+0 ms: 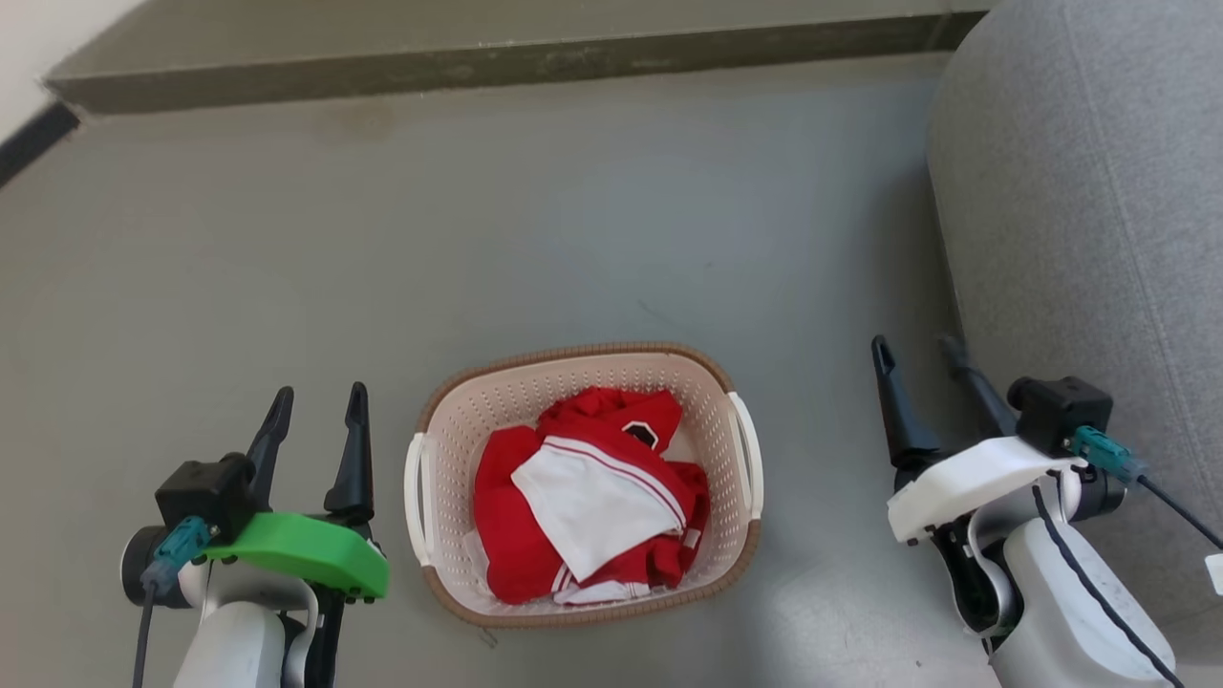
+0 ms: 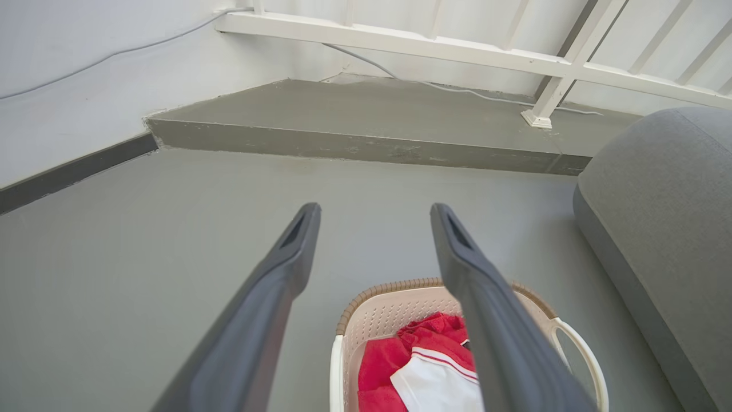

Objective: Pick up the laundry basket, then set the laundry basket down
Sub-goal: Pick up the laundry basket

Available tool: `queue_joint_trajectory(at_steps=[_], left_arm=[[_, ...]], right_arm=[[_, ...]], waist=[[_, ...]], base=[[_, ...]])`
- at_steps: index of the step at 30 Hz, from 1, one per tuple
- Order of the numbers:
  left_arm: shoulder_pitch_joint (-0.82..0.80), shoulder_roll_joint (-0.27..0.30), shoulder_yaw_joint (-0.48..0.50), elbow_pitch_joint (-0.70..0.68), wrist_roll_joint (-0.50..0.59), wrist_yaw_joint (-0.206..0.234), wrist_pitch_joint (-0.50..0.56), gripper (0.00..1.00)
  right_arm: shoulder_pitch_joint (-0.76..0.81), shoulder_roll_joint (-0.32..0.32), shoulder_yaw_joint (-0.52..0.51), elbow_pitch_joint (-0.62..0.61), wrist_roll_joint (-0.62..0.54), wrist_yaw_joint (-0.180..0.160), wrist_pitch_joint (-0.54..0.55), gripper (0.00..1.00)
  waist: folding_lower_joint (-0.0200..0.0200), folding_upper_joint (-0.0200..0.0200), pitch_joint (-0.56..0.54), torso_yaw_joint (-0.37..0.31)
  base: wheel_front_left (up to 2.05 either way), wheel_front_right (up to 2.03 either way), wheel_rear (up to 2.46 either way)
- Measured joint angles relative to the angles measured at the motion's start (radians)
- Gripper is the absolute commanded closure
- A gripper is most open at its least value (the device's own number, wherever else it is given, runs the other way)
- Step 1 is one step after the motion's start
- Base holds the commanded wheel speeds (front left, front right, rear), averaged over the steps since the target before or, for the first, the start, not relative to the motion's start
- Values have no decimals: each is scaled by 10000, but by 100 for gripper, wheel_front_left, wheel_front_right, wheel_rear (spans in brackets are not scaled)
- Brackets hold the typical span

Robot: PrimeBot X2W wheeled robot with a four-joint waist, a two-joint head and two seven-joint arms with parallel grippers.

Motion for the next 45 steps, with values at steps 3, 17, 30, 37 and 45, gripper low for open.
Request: queue_joint_trajectory(at_steps=[3,17,30,37,45], left_arm=[[-235,-4,-40,401,-6,-31,0,0],[-1418,-56,-612,2343,-84,-132,0,0],[-2941,-146,-1041,3856,-280,-176,44,0],[-3670,-174,-1406,4564,-846,-176,138,0],[-4215,-205,-2071,5147,-1870,-178,420,0]], right_arm=[[-62,69,67,428,12,96,0,0],[-779,203,249,2243,190,437,0,0],[-2260,387,502,3793,466,681,77,0],[-2991,416,773,4633,460,692,151,0],[-3846,433,1101,5371,426,775,314,0]], waist=[[0,0,274,-7],[0,0,1389,267],[1,0,2802,532],[1,0,3510,638],[0,0,4212,755]], base=[[0,0,0],[0,0,0],[0,0,0],[0,0,0],[0,0,0]])
